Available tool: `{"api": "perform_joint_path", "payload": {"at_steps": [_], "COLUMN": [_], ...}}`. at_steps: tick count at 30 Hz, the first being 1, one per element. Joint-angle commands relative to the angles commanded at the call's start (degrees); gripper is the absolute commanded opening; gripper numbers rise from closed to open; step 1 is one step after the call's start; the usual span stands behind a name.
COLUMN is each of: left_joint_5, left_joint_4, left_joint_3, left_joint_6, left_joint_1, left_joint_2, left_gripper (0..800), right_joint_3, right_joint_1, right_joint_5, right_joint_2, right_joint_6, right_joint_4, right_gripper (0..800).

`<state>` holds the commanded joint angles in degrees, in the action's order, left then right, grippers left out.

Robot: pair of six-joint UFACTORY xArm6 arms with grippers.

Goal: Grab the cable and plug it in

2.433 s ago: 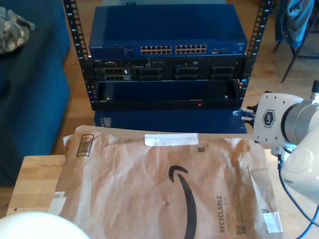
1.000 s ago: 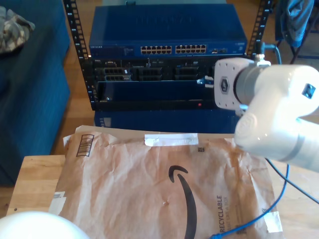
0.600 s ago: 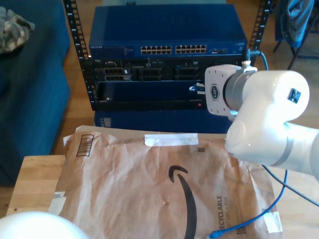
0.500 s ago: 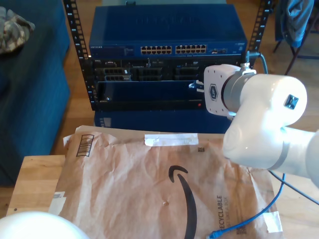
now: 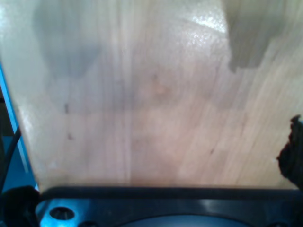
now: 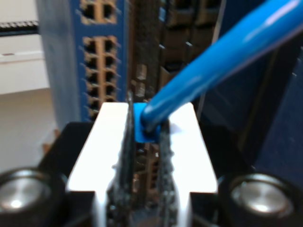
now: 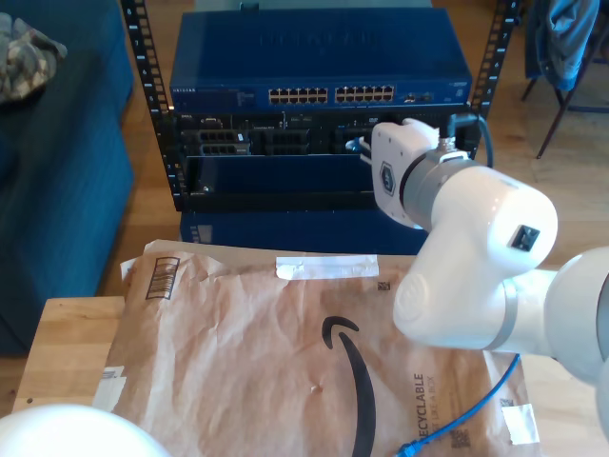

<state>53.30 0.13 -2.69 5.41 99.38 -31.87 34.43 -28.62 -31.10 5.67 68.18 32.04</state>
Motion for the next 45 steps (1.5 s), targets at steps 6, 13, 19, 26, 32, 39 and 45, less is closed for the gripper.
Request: {"api": "perform_joint_path", "payload": {"at_steps": [6, 13, 19, 26, 32, 39, 45], "left_joint_5": [0.0, 0.0, 0.0, 0.0, 0.0, 0.0, 0.0], "left_joint_4": [0.0, 0.0, 0.0, 0.0, 0.0, 0.0, 0.0], "left_joint_3": [0.0, 0.0, 0.0, 0.0, 0.0, 0.0, 0.0], "left_joint_6": [0.0, 0.0, 0.0, 0.0, 0.0, 0.0, 0.0], "left_joint_1": [0.0, 0.0, 0.0, 0.0, 0.0, 0.0, 0.0], "left_joint_2": [0.0, 0.0, 0.0, 0.0, 0.0, 0.0, 0.0], "left_gripper": [800, 800, 800, 800, 800, 800, 800], "right_joint_3": [2.5, 4.0, 6.5, 4.0, 6.6, 13.7, 14.1], "right_joint_1": [-0.8, -3.5, -3.4, -4.2, -4.0, -4.0, -3.7], "right_joint_5": [-3.6, -14.5, -25.2, -35.1, -35.6, -39.2, -39.9], "right_joint_2": [-1.7, -6.1, -12.7, -16.9, -20.1, -27.3, -28.2], "right_joint_6": [0.2, 0.4, 1.0, 4.1, 6.9, 7.0, 6.9], "right_joint_4": [0.0, 0.0, 0.0, -0.2, 0.0, 0.3, 2.7], "right_gripper": [0, 0, 0, 0, 0, 0, 1]}}
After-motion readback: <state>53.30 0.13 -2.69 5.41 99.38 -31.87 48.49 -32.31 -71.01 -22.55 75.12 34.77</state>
